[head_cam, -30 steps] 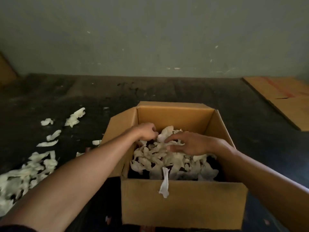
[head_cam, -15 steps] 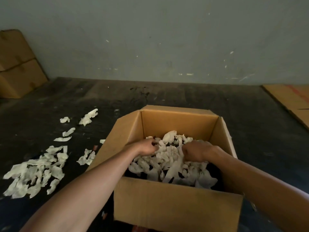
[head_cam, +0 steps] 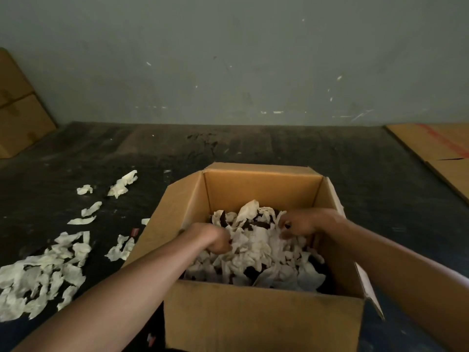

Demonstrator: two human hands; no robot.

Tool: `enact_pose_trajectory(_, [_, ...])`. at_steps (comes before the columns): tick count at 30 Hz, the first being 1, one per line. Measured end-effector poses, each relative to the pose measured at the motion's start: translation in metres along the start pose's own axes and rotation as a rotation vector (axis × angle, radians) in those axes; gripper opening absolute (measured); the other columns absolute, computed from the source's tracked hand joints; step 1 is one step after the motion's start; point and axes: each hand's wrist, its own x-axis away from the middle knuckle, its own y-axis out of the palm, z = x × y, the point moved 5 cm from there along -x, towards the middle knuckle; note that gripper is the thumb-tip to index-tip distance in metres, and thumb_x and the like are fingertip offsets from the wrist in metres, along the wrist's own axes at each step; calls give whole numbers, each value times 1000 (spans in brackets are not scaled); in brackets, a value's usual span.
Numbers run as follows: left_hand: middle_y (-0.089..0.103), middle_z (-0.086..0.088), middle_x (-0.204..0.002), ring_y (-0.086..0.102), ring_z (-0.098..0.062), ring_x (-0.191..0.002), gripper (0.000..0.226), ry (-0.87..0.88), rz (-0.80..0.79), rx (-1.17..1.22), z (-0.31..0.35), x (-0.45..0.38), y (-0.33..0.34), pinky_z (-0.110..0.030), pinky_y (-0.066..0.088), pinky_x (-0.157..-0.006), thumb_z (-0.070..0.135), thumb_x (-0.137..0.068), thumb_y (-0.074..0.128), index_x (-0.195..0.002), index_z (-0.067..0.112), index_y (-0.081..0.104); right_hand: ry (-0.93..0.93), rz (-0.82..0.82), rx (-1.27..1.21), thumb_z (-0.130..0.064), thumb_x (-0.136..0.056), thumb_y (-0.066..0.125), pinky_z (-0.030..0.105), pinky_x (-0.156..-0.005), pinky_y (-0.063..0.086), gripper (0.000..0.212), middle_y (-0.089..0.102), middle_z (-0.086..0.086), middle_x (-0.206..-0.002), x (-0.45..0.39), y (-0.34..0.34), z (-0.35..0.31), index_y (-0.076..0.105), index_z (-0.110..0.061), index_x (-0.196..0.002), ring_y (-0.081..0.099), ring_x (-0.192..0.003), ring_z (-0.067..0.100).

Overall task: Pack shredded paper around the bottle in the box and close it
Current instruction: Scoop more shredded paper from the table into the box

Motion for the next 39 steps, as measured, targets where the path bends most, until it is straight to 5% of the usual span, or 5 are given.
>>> enact_pose_trajectory(7, [46,-8,-145,50,-27,-123,64,100,-215,168,15,8,25,-36,48,-86,60,-96,40,-145,19,42,89,-424,285,-46,-85,71,37,-81,58,56,57,8,-135,-1,63,-3,55,-26,-135,64,-103,25])
enact_pose_trajectory(18, [61,-4,-121,68,-19,-98,39,84,-82,381,-13,-16,-28,-31,58,-72,40,-96,55,-130,20,55,54,63,-202,-47,-97,48,33,-61,60,37,55,-2,-113,-21,-37,-13,50,-29,-130,63,-96,26])
enact_pose_trajectory(22, [26,-5,-160,30,-28,-143,65,134,168,546,-11,-48,-32,-48,28,-114,54,-98,39,-155,33,16,-35,65,-160,-52,-103,24,57,-117,18,59,7,5,-165,-68,7,-31,-2,-41,-155,9,-150,36])
enact_pose_trajectory(26, [-14,-1,-164,-8,-27,-150,70,111,68,497,8,-77,11,-51,2,-119,61,-99,22,-155,33,-10,-72,154,-20,-33,-108,15,61,-117,2,55,-19,6,-164,-101,52,-39,-9,-23,-157,-14,-148,43])
enact_pose_trajectory(39, [-6,-8,-164,16,-30,-148,107,160,-81,213,-8,-21,0,-40,21,-116,63,-86,59,-153,29,-17,103,-172,249,-36,-96,55,32,-78,50,38,61,4,-124,12,23,5,55,-19,-130,62,-101,17])
